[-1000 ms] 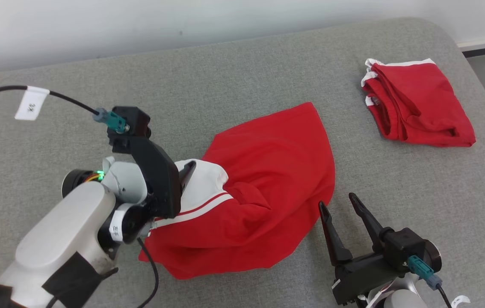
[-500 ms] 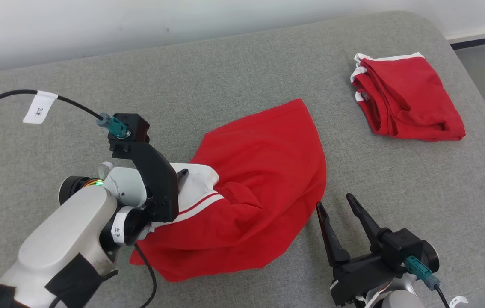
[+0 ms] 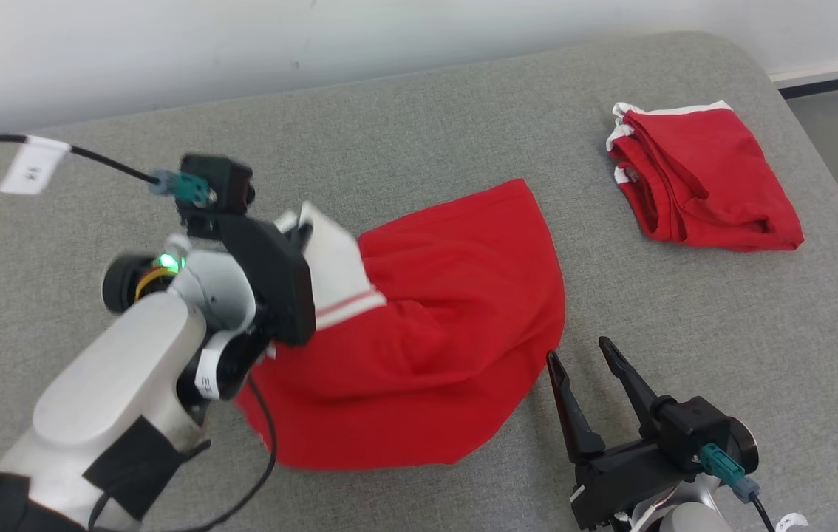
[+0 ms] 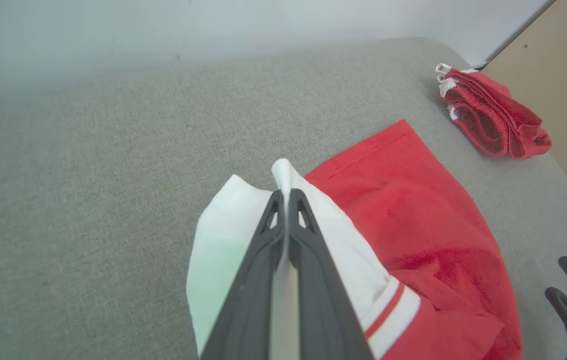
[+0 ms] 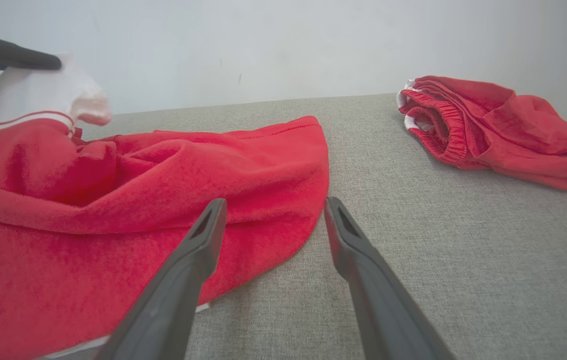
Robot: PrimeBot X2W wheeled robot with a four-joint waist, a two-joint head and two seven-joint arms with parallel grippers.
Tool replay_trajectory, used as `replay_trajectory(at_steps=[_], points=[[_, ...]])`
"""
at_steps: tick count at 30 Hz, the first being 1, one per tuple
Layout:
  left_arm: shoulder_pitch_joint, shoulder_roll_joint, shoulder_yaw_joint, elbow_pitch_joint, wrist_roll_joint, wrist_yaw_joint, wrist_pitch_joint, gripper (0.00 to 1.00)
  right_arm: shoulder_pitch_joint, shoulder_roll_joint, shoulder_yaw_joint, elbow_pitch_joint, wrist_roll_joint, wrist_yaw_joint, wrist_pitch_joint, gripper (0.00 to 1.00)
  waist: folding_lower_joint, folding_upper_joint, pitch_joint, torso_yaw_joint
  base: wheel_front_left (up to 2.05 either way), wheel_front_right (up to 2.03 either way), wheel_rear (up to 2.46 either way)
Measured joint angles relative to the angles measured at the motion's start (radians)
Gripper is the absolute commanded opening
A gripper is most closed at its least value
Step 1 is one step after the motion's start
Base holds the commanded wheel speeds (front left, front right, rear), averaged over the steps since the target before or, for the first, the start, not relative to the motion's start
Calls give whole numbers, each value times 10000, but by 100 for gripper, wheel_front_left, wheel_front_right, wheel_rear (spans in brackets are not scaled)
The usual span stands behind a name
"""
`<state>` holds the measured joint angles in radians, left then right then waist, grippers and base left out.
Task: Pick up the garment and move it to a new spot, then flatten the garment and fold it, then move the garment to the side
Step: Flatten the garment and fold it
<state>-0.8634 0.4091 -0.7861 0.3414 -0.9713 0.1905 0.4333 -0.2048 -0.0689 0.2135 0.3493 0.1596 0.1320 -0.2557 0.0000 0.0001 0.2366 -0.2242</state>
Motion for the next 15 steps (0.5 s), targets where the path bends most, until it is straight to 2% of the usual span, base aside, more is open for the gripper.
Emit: replay_trajectory(at_steps=[5, 10, 15], points=[[-768, -374, 495, -155, 648, -424, -2153, 0, -12, 0, 59, 29, 0, 0, 0, 100, 0, 0, -81, 8, 0, 0, 0], [-2158, -1014, 642, -307, 1666, -878, -4169, 0, -27, 8, 104, 98, 38, 0, -2, 100, 0, 0, -121, -65, 0, 0, 0], [-3554, -1693, 708, -629, 2477, -1127, -5666, 0, -21, 19, 98, 140, 56, 0, -10, 100, 0, 0, -241, -157, 0, 0, 0]])
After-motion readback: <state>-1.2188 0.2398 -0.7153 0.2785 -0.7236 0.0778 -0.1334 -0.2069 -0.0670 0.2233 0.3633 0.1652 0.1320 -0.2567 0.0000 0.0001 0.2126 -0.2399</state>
